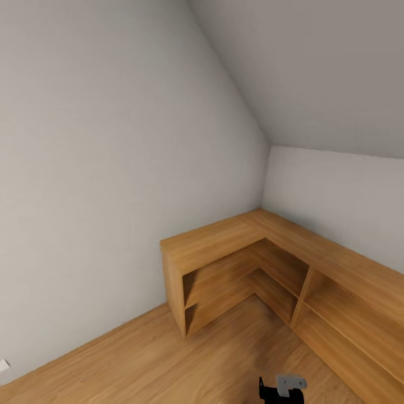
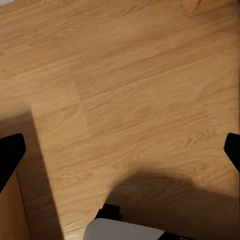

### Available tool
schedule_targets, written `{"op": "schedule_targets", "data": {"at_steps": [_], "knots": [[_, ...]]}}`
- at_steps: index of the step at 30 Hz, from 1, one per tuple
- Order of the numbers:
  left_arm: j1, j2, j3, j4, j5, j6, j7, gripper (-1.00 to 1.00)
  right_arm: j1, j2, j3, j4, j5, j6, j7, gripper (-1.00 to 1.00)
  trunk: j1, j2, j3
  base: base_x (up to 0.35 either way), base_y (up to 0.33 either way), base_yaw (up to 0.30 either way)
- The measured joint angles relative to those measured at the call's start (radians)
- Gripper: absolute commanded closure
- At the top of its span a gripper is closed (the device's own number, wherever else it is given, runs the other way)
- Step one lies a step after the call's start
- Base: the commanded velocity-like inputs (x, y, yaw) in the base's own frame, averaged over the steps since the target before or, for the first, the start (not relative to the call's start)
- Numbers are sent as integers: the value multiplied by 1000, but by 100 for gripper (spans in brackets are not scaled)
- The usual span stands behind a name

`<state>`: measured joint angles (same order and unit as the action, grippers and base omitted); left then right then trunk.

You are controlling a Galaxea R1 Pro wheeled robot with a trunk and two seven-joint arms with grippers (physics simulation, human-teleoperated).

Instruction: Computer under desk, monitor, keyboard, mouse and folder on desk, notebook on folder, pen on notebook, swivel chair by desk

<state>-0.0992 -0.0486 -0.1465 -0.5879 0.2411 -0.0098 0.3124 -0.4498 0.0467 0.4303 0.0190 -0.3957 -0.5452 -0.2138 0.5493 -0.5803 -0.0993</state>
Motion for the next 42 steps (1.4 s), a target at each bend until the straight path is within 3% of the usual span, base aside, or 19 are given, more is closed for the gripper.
{"op": "schedule_targets", "data": {"at_steps": [32, 42], "knots": [[0, 0, 0, 0, 0, -1, 0, -100, 0, 0, 0, 0, 0, 0, 1, -100, 0, 0, -16, 1, 0, -271], [0, 0, 0, 0, 0, -1, -1, -100, 0, 0, -1, 0, 0, 0, 2, -100, 0, 0, -15, 230, 0, -296]]}}
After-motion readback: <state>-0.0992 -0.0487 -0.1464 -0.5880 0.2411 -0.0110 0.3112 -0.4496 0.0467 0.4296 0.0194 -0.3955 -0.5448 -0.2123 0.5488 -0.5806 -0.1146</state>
